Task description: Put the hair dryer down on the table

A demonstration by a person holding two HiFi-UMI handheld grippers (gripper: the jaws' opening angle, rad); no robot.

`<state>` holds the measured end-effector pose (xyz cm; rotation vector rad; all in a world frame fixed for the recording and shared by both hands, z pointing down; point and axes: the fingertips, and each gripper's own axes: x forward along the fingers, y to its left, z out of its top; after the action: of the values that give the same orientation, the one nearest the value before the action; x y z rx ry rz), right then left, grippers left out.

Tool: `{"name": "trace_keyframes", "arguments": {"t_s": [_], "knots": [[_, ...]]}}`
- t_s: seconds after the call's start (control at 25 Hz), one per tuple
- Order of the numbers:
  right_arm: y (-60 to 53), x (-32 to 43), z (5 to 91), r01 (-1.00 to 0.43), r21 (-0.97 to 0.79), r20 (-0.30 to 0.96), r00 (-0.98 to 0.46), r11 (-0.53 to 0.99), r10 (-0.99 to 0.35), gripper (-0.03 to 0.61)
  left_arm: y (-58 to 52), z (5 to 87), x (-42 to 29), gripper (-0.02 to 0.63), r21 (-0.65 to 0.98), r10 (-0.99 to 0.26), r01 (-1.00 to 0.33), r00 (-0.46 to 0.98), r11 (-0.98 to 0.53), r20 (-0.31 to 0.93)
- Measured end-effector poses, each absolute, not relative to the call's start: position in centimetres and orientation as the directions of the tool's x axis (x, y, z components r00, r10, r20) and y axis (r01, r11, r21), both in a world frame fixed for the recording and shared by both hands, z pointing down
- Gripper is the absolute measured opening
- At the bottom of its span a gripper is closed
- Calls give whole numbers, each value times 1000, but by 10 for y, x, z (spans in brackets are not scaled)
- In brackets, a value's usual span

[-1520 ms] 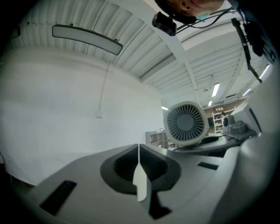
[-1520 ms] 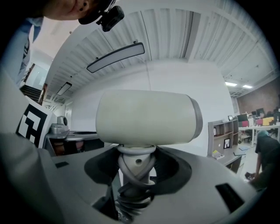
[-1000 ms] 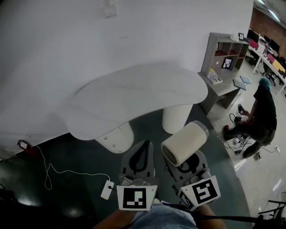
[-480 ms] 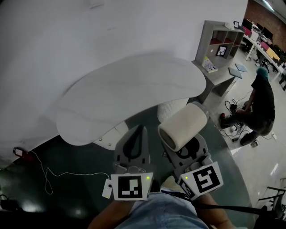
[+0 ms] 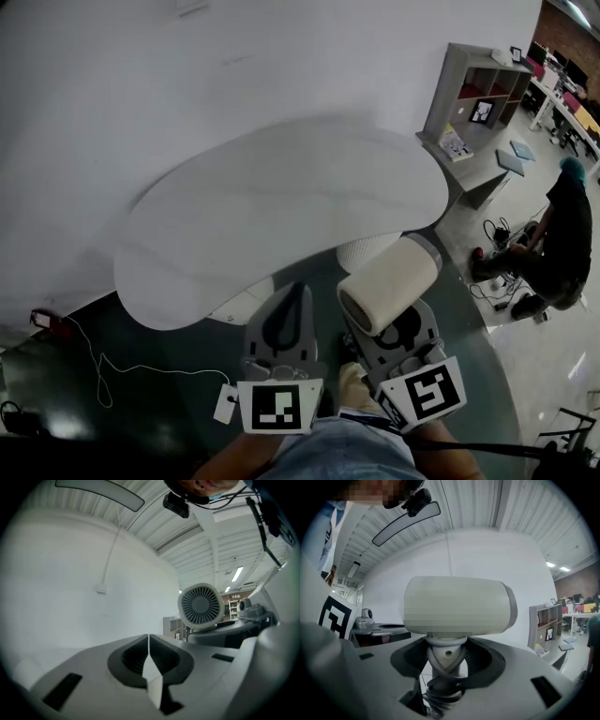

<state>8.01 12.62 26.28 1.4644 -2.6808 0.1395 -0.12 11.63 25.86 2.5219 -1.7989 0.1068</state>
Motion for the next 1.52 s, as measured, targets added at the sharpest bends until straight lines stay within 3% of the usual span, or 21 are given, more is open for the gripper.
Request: {"name": "trace_keyframes", "arguments": {"t_s": [0.4, 0.72, 1.12, 1.52], "knots": [[21, 122, 270, -819, -100, 144, -574, 566, -806, 221, 16, 258, 39, 12, -47, -955, -959, 275, -281, 112], [-32, 128, 250, -765, -69, 83, -644, 641, -760, 221, -27, 234, 51, 12, -68, -976, -974, 214, -217, 48], [-92, 92, 248, -712, -46, 82, -702, 701, -708, 221, -75, 237, 8, 12, -57, -992, -991, 118, -120, 35], [-180, 57, 265, -724, -35, 143, -686, 689, -713, 221, -172, 249, -24, 12, -21, -989, -990, 142, -143, 48]]}}
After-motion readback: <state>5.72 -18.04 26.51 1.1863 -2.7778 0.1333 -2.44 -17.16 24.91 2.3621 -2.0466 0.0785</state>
